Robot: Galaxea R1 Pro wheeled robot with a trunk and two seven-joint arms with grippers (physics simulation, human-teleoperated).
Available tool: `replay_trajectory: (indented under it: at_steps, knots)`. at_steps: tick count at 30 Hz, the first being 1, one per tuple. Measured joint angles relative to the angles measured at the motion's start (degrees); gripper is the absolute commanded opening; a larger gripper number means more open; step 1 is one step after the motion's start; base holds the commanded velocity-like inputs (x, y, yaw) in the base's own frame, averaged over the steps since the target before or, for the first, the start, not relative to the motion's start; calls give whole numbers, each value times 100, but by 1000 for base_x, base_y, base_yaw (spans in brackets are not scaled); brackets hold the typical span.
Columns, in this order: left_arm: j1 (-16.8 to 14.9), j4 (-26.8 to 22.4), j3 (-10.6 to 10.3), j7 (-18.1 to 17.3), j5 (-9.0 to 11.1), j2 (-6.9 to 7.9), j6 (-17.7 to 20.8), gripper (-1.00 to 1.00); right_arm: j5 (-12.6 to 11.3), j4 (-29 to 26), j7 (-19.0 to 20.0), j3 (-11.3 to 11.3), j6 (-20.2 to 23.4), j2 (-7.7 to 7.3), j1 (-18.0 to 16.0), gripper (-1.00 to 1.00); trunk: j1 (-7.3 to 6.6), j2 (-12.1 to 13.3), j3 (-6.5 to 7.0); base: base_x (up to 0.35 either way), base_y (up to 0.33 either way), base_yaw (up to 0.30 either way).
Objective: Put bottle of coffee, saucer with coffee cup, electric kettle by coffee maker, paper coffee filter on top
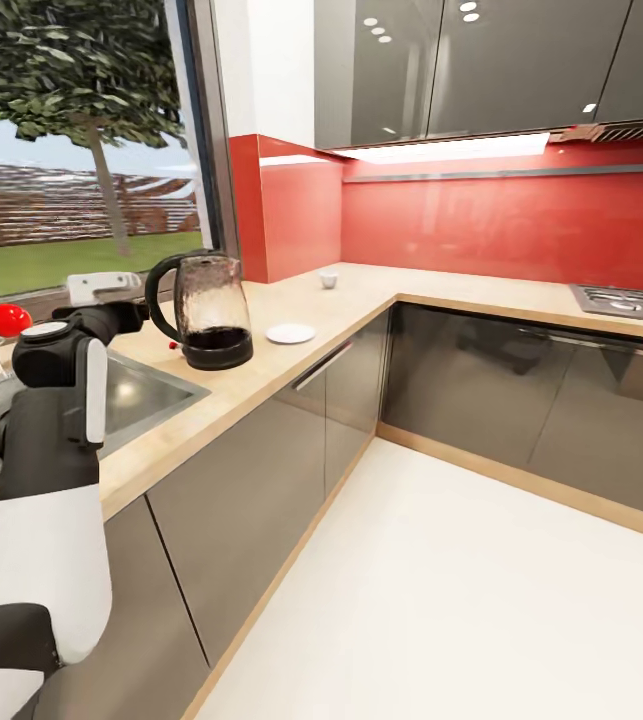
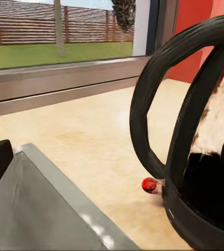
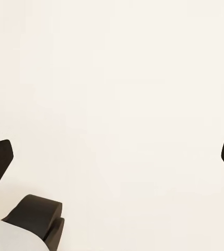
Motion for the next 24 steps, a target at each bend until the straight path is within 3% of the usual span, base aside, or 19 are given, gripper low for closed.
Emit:
replay_trajectory:
  at_steps: [8,24]
  knots:
    - [-42,183,-42,4,-11,-74,8,100,-1,0,1,0,0,0,2,100,0,0,0,9,0,0]
    - [-47,204,-50,4,-14,-74,6,100,0,8,2,0,1,0,2,100,-1,0,0,70,42,0]
